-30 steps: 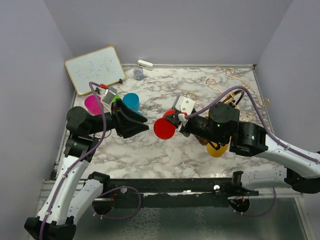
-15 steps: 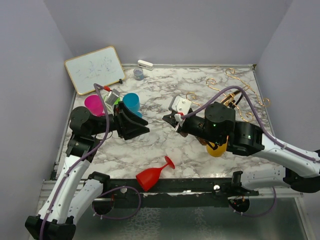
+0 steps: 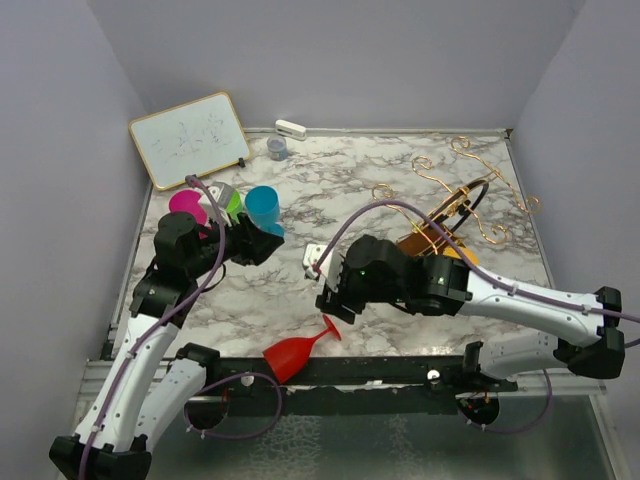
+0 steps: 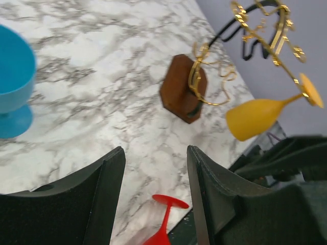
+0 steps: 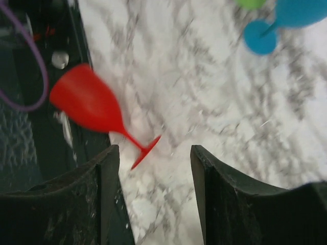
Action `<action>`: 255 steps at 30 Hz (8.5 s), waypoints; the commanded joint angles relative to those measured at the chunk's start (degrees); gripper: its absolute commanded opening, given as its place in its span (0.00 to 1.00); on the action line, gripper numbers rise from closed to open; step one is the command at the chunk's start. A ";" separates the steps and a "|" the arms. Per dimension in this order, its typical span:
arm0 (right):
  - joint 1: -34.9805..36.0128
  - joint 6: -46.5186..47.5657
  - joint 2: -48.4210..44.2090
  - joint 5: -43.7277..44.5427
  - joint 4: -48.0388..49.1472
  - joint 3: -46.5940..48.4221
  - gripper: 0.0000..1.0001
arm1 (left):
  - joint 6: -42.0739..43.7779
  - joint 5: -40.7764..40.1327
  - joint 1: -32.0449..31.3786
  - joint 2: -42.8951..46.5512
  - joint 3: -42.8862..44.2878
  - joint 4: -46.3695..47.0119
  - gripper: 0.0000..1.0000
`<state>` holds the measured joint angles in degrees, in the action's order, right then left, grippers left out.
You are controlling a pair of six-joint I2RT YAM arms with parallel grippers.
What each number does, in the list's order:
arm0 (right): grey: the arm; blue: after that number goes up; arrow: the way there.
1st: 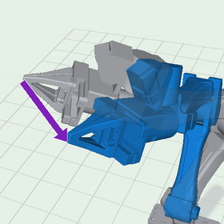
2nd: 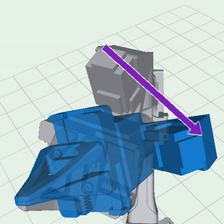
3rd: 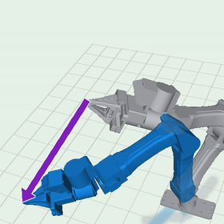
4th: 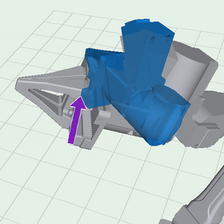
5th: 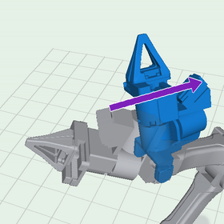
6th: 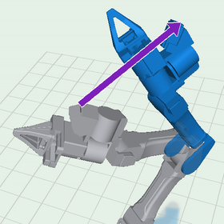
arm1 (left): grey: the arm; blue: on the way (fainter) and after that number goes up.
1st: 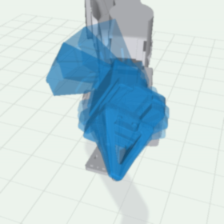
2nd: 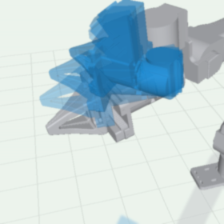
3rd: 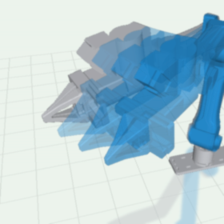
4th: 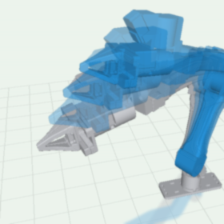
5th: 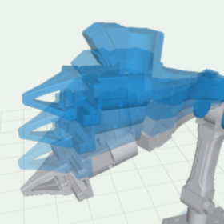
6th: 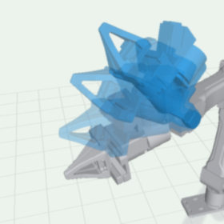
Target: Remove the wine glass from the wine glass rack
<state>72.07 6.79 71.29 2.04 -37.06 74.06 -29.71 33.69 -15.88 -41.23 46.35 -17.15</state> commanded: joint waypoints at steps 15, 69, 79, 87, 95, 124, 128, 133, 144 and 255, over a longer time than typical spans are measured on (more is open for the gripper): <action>1.68 1.48 11.80 -8.43 4.95 -9.85 0.59 | 5.99 -25.10 -0.26 14.76 -4.39 -3.65 0.54; 4.66 -2.00 7.45 4.80 16.83 -20.46 0.01 | 1.21 -24.19 -0.22 14.02 1.66 -3.50 0.57; 4.73 -1.34 -7.67 19.03 46.18 -30.81 0.01 | -3.68 -13.63 -0.27 2.59 25.58 -9.32 0.58; 4.70 7.51 -8.09 29.47 64.56 -36.54 0.01 | -3.40 4.16 -0.23 -7.55 35.99 -23.60 0.58; 4.66 11.16 -10.95 29.63 73.94 -44.57 0.01 | -2.89 4.95 -0.24 -8.85 28.11 -28.98 0.55; 5.53 13.87 -3.25 20.91 69.84 -39.80 0.03 | -1.16 3.62 -0.27 -12.51 15.97 -26.01 0.04; 5.58 10.79 -5.24 21.41 65.68 -39.56 0.15 | 0.15 -2.49 -0.25 -12.14 17.78 -29.59 0.00; 5.62 4.11 -7.06 22.63 52.53 -36.67 0.35 | 1.53 -16.70 -0.29 -11.20 22.53 -35.34 0.00; 5.62 -5.82 -9.92 17.62 39.19 -35.69 0.39 | 3.80 -45.75 -0.27 -14.98 18.69 -41.50 0.00; -70.93 -28.44 0.69 -43.68 -6.71 33.98 0.64 | 3.74 -18.89 12.54 5.83 -3.15 1.52 0.44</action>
<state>1.17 -30.44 63.64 -29.67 -41.41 96.57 -25.39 11.79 -3.70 -34.59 43.16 -17.15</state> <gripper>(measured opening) 0.644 0.441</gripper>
